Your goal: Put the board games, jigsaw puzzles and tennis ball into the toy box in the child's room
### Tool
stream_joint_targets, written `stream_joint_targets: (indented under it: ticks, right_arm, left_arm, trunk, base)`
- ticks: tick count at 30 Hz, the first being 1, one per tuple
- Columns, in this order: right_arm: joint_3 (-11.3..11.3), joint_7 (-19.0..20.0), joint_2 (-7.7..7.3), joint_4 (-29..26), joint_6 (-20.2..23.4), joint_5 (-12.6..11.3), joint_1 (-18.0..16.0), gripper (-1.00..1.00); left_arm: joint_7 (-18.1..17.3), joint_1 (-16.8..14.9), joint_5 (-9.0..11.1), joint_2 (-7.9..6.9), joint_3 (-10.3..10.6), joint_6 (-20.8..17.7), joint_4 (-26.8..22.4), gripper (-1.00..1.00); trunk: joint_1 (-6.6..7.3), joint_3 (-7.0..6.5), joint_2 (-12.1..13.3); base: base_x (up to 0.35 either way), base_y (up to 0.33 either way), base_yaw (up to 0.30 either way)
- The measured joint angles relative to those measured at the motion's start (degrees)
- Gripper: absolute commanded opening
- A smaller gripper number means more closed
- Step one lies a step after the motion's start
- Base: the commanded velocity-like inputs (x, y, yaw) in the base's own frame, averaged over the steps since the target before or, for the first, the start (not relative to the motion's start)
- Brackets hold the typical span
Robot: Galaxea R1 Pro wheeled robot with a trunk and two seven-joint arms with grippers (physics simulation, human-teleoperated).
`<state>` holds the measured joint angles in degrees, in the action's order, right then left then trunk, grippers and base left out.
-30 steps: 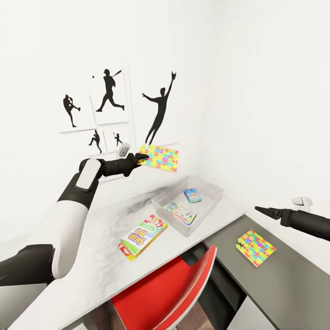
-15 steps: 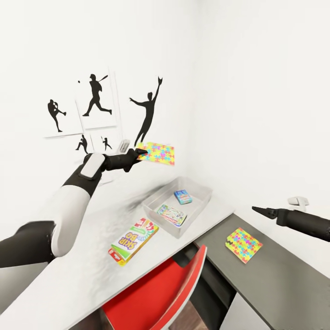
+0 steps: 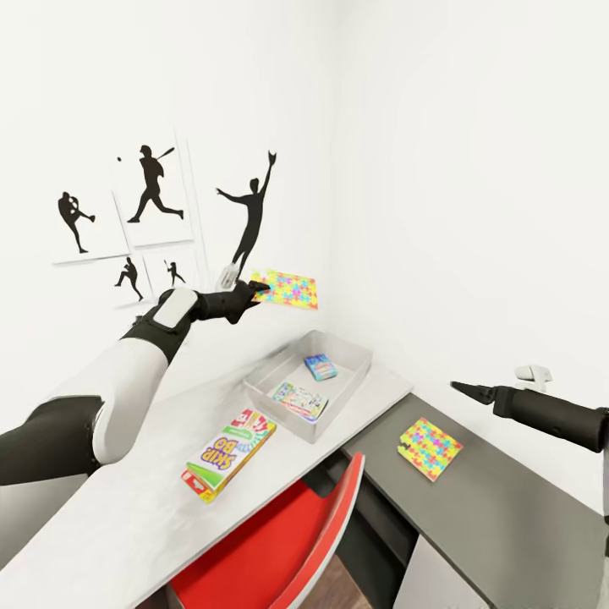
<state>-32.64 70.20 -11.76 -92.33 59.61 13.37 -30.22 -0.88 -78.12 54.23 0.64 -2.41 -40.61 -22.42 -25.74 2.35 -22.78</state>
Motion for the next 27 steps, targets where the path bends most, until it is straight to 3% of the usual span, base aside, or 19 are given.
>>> stream_joint_targets:
  ticks: [15, 21, 27]
  right_arm:
    - [0.7, -0.2, 0.46, 0.0, 0.0, 0.0, 0.0, 1.00]
    - [0.8, -0.2, 0.44, 0.0, 0.0, 0.0, 0.0, 1.00]
    - [0.9, -0.2, 0.47, 0.0, 0.0, 0.0, 0.0, 1.00]
  left_arm:
    - [0.0, 2.3, -0.1, 0.05, 0.7, 1.0, 2.2, -1.00]
    - [0.0, 3.8, -3.2, -0.03, 0.9, 3.2, 2.4, -1.00]
    - [-0.1, 5.8, -4.5, -0.92, 0.8, 4.5, 2.5, -1.00]
  trunk:
    - [0.00, -1.25, 0.0]
    - [-0.01, -1.70, -0.1]
    - [-0.02, -2.17, -0.1]
  base:
    - [0.000, 0.000, -0.158]
    - [0.000, 0.000, -0.156]
    - [0.000, 0.000, -0.156]
